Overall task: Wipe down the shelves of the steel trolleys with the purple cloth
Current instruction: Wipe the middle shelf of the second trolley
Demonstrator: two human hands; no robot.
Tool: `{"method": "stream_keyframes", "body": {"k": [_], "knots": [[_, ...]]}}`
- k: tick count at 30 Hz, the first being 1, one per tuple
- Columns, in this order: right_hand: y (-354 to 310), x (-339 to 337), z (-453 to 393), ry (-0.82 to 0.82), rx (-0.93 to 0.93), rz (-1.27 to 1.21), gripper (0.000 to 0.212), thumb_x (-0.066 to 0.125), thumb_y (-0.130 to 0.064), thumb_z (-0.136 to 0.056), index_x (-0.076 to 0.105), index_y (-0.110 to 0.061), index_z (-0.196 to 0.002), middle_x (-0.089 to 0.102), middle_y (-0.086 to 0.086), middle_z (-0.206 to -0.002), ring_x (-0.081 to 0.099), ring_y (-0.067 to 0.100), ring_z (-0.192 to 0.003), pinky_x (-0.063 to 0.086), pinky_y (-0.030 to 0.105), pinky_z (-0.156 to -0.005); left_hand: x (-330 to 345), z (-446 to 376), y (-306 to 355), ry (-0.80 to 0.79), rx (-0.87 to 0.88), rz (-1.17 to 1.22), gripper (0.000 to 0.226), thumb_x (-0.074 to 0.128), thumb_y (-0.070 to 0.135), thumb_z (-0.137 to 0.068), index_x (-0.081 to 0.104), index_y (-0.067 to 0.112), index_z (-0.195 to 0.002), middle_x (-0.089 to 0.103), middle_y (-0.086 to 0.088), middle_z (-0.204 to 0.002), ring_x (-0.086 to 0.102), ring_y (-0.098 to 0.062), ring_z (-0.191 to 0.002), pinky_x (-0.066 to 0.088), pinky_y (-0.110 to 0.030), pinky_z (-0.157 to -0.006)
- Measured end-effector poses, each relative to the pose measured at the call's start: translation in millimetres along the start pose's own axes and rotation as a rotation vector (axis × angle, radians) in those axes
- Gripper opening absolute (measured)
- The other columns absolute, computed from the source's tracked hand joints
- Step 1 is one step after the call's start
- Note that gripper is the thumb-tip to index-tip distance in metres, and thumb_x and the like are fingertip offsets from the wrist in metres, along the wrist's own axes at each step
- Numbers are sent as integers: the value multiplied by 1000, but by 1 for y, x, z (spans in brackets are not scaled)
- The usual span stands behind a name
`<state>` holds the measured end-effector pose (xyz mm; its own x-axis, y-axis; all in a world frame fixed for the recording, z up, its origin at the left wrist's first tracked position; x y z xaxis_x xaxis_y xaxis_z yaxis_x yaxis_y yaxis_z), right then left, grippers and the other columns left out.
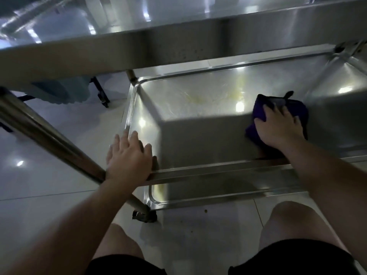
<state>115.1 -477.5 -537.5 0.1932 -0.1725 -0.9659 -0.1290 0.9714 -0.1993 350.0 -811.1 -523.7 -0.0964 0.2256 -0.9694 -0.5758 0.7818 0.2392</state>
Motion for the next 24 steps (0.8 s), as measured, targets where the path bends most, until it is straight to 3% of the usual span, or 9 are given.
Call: {"method": "stream_keyframes", "body": {"k": [3, 6, 11, 15, 19, 24], "knots": [[-32, 8, 9, 15, 13, -16, 71, 26, -57, -101, 14, -28, -164, 8, 1, -173, 5, 32, -158, 7, 61, -125, 14, 5, 5, 16, -11, 52, 67, 22, 51, -110, 15, 21, -169, 8, -1, -178, -2, -18, -164, -2, -42, -132], [-101, 25, 31, 25, -107, -7, 72, 25, -59, -99, 18, -27, -163, 13, 3, -172, 8, 32, -158, 8, 60, -124, 17, 3, 4, 76, -24, 92, 66, 21, 50, -111, 16, 20, -169, 12, 0, -178, 1, -16, -163, 0, -40, -132], [-236, 59, 76, -49, -629, 27, 67, 24, -57, -102, 18, -32, -164, 11, -4, -173, 3, 23, -159, 4, 54, -126, 17, 9, 4, 175, -11, 187, 66, 18, 51, -110, 11, 22, -170, 8, 2, -178, 6, -14, -163, 7, -40, -133], [-249, 64, 84, -144, -866, 41, 61, 20, -58, -106, 15, -38, -164, 8, -11, -173, -1, 14, -159, 0, 48, -128, 16, 10, 3, 217, -8, 220, 72, 12, 57, -107, 9, 21, -170, 8, 0, -178, 8, -17, -163, 12, -42, -132], [-207, 52, 69, -118, -861, 40, 64, 28, -61, -103, 19, -40, -163, 13, -11, -172, 5, 13, -158, 5, 45, -128, 16, 10, 3, 221, -8, 231, 78, 10, 60, -103, 14, 17, -169, 14, -4, -177, 12, -20, -163, 14, -43, -132], [-144, 34, 32, -20, -480, 17, 65, 23, -59, -103, 17, -35, -164, 15, -4, -172, 6, 20, -159, 6, 49, -127, 16, 9, 3, 139, -33, 127, 69, 19, 53, -110, 26, 13, -166, 23, -7, -175, 12, -23, -163, 10, -43, -132]]}}
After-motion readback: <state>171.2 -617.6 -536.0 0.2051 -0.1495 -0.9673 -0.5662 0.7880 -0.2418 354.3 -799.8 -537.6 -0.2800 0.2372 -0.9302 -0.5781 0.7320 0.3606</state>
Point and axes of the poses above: each hand's wrist, its own z-axis away from the middle knuckle, its own x-axis out of the palm, y = z × x, the point moved 3 cm from there along -z, towards the middle knuckle
